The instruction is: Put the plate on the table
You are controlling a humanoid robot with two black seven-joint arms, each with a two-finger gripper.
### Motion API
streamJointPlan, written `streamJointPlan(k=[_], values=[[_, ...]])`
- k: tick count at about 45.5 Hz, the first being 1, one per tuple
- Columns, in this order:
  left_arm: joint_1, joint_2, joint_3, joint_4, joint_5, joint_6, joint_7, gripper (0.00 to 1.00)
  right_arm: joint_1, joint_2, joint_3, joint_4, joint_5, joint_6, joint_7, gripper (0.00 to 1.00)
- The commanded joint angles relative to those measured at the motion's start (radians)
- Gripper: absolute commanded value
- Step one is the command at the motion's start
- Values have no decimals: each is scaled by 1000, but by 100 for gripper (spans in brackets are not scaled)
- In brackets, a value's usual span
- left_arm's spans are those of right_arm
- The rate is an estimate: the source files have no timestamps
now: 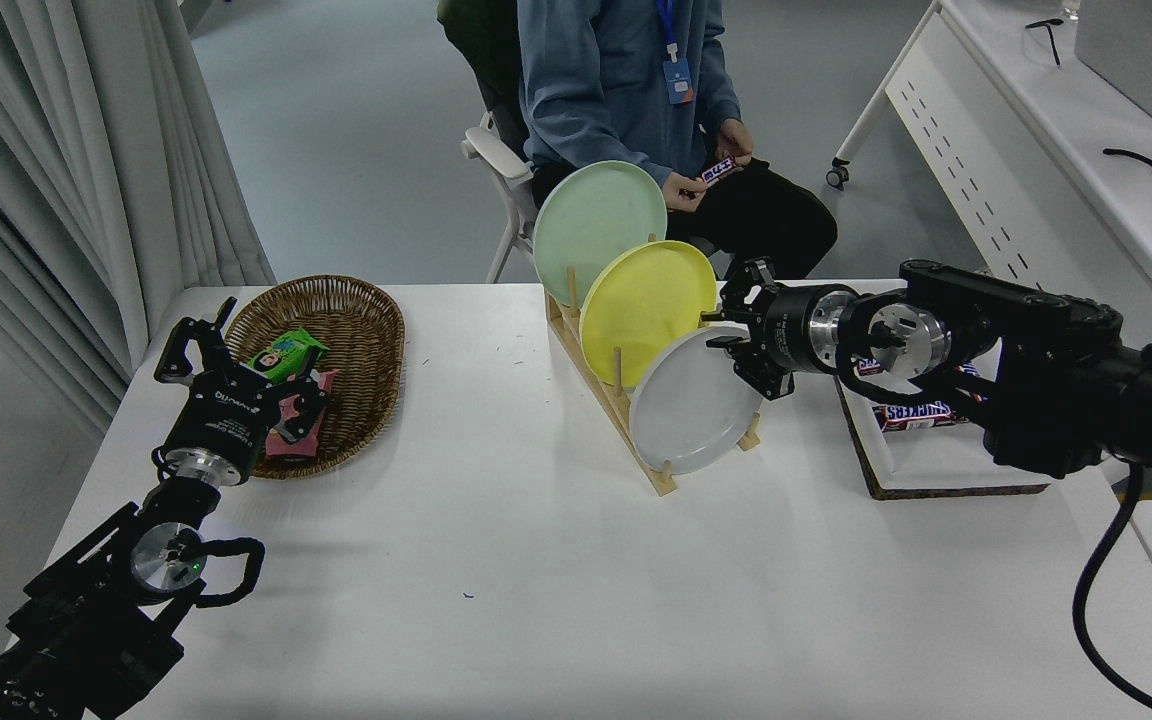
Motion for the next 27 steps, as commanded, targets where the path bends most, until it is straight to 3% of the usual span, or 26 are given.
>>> streamJointPlan(k=[1,27], values=[[0,0,1,0,0,0,0,100,0,5,2,-1,-4,11,1,27],[0,0,0,0,0,0,0,100,0,8,0,-10,-2,19,1,16]])
